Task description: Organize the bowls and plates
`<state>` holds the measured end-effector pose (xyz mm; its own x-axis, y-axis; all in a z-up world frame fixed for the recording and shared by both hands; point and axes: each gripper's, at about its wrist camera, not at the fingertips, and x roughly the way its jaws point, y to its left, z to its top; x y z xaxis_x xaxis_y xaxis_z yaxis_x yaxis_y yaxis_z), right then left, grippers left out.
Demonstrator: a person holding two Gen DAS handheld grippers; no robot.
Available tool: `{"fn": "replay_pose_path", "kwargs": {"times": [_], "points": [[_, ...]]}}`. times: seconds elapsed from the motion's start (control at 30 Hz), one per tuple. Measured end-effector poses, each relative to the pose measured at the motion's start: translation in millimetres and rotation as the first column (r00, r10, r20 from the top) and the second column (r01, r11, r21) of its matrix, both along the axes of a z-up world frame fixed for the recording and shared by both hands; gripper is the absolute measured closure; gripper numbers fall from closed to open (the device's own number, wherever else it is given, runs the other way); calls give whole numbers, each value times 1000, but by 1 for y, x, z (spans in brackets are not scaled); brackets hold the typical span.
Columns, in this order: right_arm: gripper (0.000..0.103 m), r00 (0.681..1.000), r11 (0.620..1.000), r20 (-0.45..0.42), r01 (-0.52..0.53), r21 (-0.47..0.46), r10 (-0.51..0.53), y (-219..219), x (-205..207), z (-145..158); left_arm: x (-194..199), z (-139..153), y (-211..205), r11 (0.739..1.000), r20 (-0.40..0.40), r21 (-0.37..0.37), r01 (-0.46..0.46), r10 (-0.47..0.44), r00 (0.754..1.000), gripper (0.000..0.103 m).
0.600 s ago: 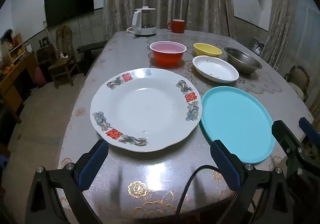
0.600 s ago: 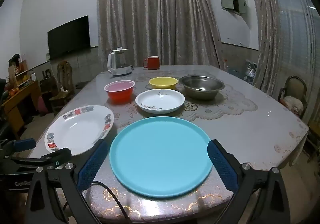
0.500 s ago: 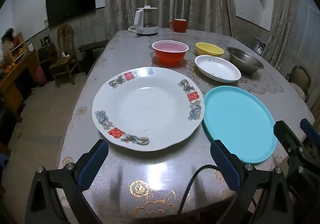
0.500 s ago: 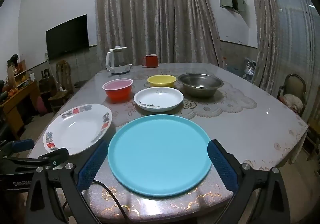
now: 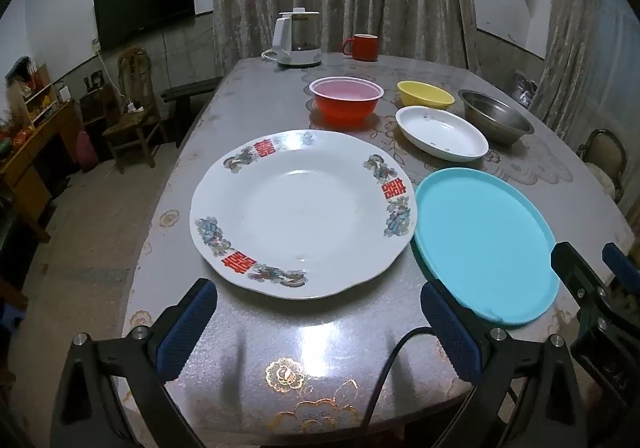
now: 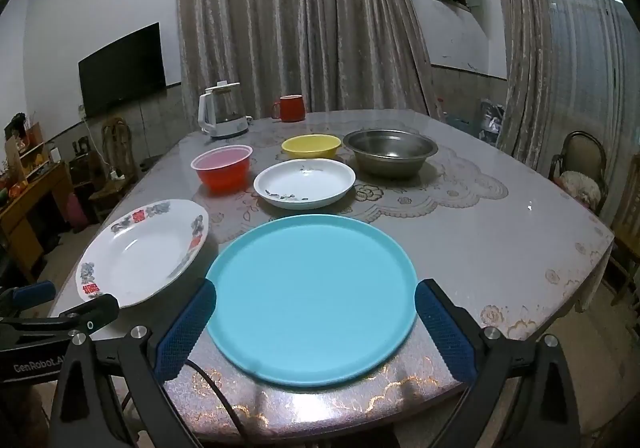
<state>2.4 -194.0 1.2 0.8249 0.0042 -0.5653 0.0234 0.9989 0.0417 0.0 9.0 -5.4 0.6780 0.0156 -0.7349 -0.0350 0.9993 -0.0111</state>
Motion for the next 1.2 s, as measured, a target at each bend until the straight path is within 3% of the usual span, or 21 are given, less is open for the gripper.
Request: {"fn": "replay_pose_path", "kwargs": {"times": [1.2], "points": [[1,999,999,-42,20,26,-19,-9,5,-7,0,-5,-5,1000,-13,19,-5,6,1000,0]]}}
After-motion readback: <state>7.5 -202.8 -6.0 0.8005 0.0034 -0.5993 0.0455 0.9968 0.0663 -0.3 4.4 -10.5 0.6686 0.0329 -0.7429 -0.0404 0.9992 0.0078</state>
